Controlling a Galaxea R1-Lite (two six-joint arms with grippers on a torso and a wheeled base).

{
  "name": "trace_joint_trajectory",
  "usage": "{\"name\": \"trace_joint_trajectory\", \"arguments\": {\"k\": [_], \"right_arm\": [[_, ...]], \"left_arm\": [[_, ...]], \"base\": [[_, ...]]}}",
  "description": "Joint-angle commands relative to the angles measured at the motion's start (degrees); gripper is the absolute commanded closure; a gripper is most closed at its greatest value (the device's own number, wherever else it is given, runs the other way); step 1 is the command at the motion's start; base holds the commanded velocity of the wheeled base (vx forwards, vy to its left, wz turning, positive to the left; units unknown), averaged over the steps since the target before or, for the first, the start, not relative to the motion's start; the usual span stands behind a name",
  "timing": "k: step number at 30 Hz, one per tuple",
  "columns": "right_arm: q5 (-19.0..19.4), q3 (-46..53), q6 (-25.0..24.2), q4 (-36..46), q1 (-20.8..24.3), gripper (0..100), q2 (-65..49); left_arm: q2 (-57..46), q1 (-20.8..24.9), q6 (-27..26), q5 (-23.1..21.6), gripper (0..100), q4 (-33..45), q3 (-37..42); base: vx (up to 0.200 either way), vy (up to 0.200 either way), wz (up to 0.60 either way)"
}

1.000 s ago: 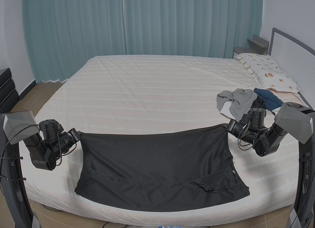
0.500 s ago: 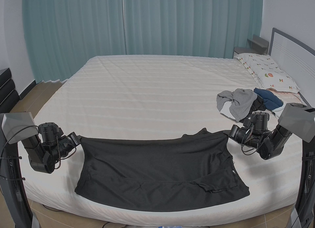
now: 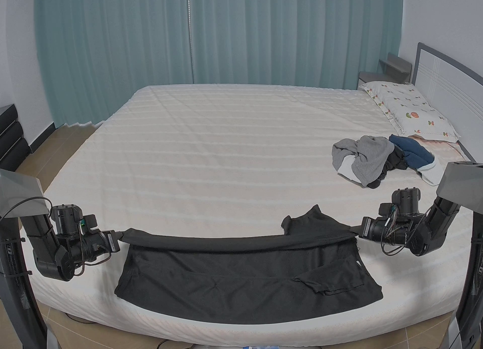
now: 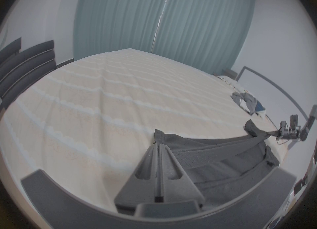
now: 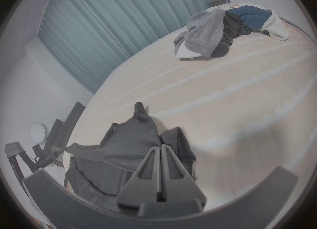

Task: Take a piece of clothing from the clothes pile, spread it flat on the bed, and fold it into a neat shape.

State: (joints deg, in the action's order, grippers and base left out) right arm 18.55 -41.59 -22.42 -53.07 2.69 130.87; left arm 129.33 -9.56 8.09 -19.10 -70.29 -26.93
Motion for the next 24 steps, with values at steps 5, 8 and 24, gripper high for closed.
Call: {"name": "trace_joint_trajectory", "arguments": {"k": [5, 8, 24], "right_arm": [[0.2, 6.8, 3.4, -2.1, -0.9, 100, -1.2], [0.7, 9.9, 3.3, -7.4, -1.0, 100, -1.2], [2.9, 18.0, 10.3, -11.6, -3.8, 100, 0.5]], "left_arm": [[-1.4, -1.3, -6.9, -0.2, 100, 0.1, 5.4], [-1.3, -2.0, -10.4, -0.2, 100, 0.1, 6.9], [0.7, -2.0, -16.7, 0.4, 100, 1.1, 9.4]], "base": [[0.000, 0.000, 0.00], [0.000, 0.000, 0.00], [0.000, 0.000, 0.00]]}}
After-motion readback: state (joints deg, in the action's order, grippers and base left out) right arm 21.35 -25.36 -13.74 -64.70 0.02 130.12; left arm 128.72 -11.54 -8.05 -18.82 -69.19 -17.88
